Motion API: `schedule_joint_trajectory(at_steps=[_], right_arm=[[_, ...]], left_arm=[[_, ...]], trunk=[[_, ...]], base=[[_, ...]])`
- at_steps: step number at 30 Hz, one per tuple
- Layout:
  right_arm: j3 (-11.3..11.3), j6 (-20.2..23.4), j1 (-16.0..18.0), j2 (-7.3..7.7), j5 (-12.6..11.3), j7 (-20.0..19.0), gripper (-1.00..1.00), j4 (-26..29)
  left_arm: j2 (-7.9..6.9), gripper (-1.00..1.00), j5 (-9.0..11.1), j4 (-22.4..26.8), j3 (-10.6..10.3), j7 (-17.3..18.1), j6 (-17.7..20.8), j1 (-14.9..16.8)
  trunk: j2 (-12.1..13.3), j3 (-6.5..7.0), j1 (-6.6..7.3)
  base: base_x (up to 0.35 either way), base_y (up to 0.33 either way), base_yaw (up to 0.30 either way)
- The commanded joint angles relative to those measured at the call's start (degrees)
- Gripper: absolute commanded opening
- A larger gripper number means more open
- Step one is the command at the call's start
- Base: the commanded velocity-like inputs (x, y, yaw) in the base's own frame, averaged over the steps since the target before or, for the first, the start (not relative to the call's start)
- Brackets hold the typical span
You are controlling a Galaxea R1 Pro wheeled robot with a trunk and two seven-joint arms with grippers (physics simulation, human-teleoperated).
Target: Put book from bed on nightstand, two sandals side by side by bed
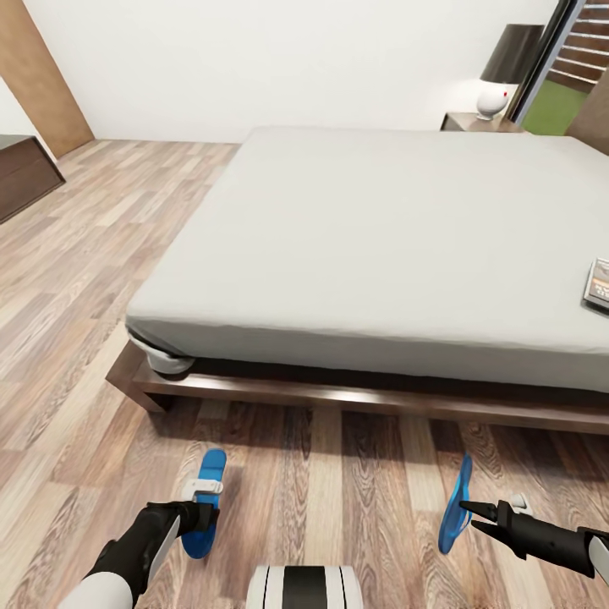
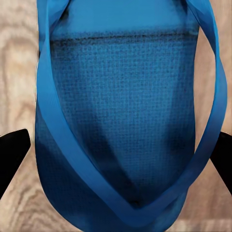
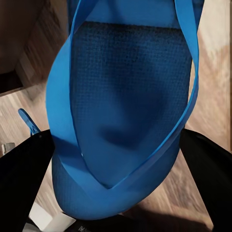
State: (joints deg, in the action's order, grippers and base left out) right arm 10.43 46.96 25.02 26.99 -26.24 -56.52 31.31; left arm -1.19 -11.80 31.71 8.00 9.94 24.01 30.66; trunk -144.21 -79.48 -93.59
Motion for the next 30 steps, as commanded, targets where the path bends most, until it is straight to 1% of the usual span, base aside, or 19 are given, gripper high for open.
schedule_joint_trajectory(at_steps=[1, 18, 27, 30], right_arm=[[0.1, 0.3, 0.0, 0.0, -0.1, -0.2, -1.0, 0.0], [0.1, 0.3, 0.0, 0.0, -0.1, -0.2, -1.0, 0.0], [0.1, 0.3, 0.0, 0.0, -0.1, -0.2, -1.0, 0.0], [0.1, 0.3, 0.0, 0.0, -0.1, -0.2, -1.0, 0.0]], left_arm=[[0.05, -1.0, -0.6, 0.1, 0.4, 0.5, 0.2, 0.0], [0.05, -1.0, -0.6, 0.1, 0.4, 0.5, 0.2, 0.0], [0.05, -1.0, -0.6, 0.1, 0.4, 0.6, 0.2, 0.0], [-0.16, -1.0, -0.6, 0.1, 0.4, 0.6, 0.2, 0.0]], trunk=[[0.0, -0.27, -0.01], [-0.3, -4.03, -0.45], [-0.3, -4.03, -0.45], [-0.3, -4.03, -0.45]], base=[[0.0, 0.0, 0.0], [0.0, 0.0, 0.0], [0.0, 0.0, 0.0], [0.111, 0.068, 0.0]])
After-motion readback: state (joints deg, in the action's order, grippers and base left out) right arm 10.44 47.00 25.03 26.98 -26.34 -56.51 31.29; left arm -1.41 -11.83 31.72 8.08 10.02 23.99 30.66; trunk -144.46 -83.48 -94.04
